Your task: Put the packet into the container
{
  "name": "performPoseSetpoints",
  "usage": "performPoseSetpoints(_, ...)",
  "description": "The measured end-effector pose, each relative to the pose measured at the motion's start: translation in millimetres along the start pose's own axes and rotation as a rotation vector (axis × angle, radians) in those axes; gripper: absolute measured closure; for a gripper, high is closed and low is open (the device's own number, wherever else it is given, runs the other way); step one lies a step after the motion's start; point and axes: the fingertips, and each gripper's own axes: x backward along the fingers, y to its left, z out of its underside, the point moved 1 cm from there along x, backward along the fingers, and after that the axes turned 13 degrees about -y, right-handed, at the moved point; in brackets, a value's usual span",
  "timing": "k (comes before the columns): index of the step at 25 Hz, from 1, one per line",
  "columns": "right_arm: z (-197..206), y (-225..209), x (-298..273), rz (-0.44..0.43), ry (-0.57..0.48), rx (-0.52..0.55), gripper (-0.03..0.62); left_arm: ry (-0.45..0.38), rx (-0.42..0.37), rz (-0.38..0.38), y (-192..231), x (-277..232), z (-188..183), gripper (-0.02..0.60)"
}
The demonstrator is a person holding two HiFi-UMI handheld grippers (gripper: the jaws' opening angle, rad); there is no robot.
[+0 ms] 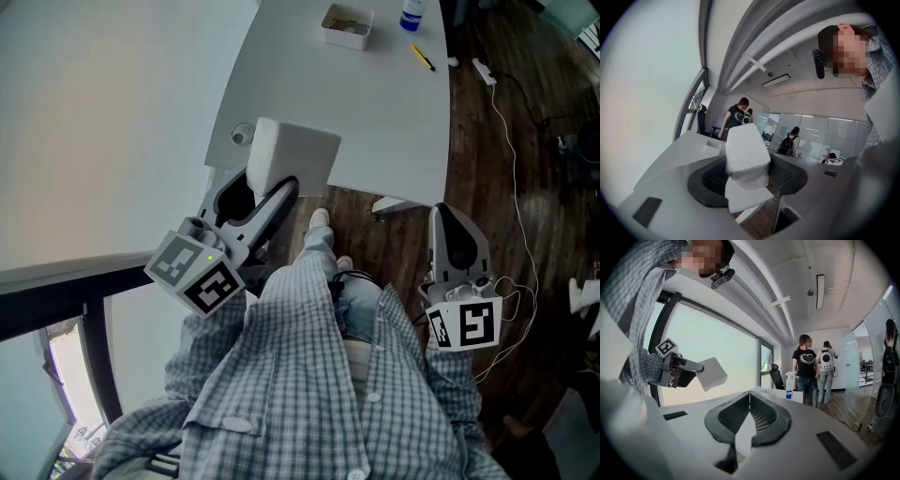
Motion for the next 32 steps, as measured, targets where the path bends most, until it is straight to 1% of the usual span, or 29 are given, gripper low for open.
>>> performPoseSetpoints(6, -0.3, -16.6, -22.3, 0.040, 0.006, -0.001, 0.582, 0.024, 0.005, 0.038, 13.1, -32.4, -5.1, 0.322)
performPoseSetpoints(11, 5.6, -25.2, -62.7, 0.059, 0.021, 0.000, 0.582, 0.049, 0.013, 0.055, 46.1, -62.9, -11.5, 0.322)
performPoseSetpoints(16, 3.6, -24.1, -80.8, 0.065, 0.031, 0.000, 0.580, 0.055, 0.014, 0.060, 63.1, -74.0, -21.4, 0.322)
performPoseSetpoints(19, 1.5, -22.6, -95.7, 0.071, 0.033, 0.002, 0.582, 0.054, 0.028, 0.067, 77.1, -83.5, -28.3, 0.322)
performPoseSetpoints(28, 4.7, -22.7, -149.1, 0.122, 0.031, 0.022, 0.582, 0.062, 0.015, 0.126, 124.8, -121.5, -43.2, 0.322)
performPoseSetpoints(32, 4.3, -19.8, -167.8, 0.137, 0.042, 0.018, 0.582, 0.082, 0.008, 0.143, 142.0, -134.7, -49.3, 0.322)
